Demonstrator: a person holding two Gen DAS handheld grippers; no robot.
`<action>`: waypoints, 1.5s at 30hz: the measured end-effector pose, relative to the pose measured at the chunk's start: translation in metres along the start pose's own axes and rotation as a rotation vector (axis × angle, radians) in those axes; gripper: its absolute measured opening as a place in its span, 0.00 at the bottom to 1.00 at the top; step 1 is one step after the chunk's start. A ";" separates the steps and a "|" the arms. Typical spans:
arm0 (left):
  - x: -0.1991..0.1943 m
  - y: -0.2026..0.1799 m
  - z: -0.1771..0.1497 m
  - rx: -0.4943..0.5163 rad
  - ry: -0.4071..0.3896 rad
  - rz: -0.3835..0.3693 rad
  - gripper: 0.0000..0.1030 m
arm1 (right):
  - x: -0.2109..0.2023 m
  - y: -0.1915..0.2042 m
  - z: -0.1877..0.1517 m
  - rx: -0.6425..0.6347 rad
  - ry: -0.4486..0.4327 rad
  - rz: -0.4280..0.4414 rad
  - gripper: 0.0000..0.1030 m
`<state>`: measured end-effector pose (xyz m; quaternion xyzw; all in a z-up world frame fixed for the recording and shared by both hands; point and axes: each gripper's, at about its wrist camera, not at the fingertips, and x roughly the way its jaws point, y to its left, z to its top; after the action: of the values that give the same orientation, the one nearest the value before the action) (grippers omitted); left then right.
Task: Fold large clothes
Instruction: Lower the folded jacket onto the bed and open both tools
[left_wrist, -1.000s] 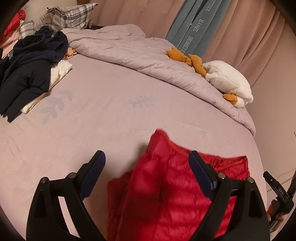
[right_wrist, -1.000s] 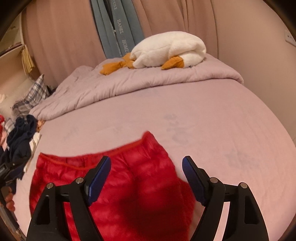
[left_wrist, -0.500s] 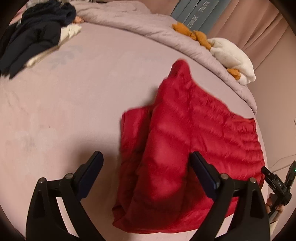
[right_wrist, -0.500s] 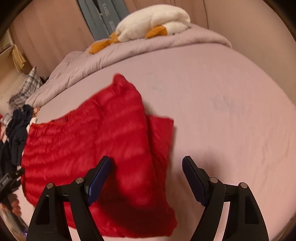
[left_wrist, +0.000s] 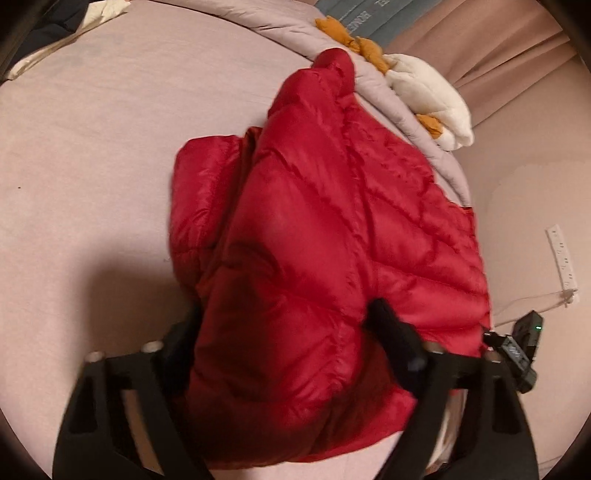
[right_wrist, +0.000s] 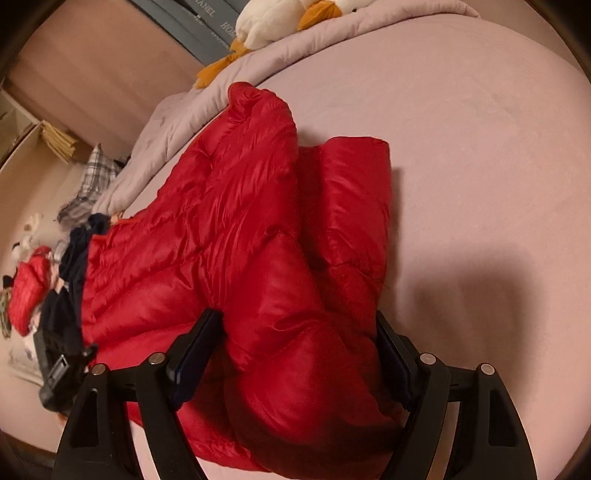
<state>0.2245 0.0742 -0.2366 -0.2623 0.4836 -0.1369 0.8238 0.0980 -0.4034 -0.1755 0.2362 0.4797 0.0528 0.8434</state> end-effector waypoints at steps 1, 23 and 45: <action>-0.002 -0.002 -0.001 0.007 -0.003 -0.004 0.62 | -0.001 0.003 -0.001 -0.008 -0.009 0.001 0.72; -0.081 -0.040 -0.018 0.085 -0.113 -0.048 0.28 | -0.066 0.048 -0.020 -0.153 -0.116 -0.015 0.28; -0.042 -0.003 -0.055 0.082 -0.044 0.233 0.53 | -0.035 0.050 -0.031 -0.166 -0.075 -0.218 0.46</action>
<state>0.1562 0.0755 -0.2266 -0.1731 0.4867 -0.0542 0.8545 0.0603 -0.3594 -0.1385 0.1141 0.4648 -0.0087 0.8780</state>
